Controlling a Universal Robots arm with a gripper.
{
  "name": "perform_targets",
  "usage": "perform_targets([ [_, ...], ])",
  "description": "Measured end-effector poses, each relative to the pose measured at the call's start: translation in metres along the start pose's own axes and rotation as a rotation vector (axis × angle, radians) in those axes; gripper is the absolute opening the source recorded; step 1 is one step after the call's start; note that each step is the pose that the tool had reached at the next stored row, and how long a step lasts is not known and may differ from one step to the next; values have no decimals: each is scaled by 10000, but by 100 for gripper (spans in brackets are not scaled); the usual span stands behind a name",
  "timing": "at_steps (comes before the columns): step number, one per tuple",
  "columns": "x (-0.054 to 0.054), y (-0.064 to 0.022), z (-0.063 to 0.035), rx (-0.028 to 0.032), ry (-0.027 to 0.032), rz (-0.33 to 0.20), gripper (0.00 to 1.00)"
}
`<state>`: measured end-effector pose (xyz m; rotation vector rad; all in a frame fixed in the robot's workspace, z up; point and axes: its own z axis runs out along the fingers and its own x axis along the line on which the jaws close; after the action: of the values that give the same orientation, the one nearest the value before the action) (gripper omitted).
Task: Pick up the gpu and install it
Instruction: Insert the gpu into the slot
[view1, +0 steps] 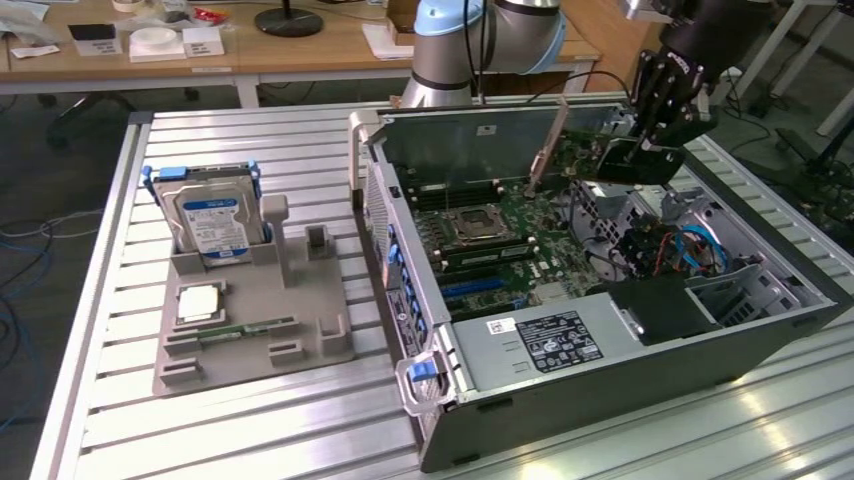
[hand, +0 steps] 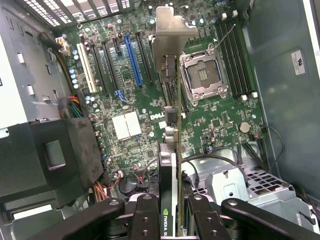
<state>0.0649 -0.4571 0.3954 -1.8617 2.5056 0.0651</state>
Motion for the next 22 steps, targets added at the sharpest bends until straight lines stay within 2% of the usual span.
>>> perform_targets([
  [7,1,3,11,1,-4,0,27],
  [9,5,13,21,37,-20,-14,27],
  [12,8,22,34,144,-70,-130,27],
  [15,8,21,42,183,-80,-380,27],
  [22,11,32,83,164,-104,-919,27],
])
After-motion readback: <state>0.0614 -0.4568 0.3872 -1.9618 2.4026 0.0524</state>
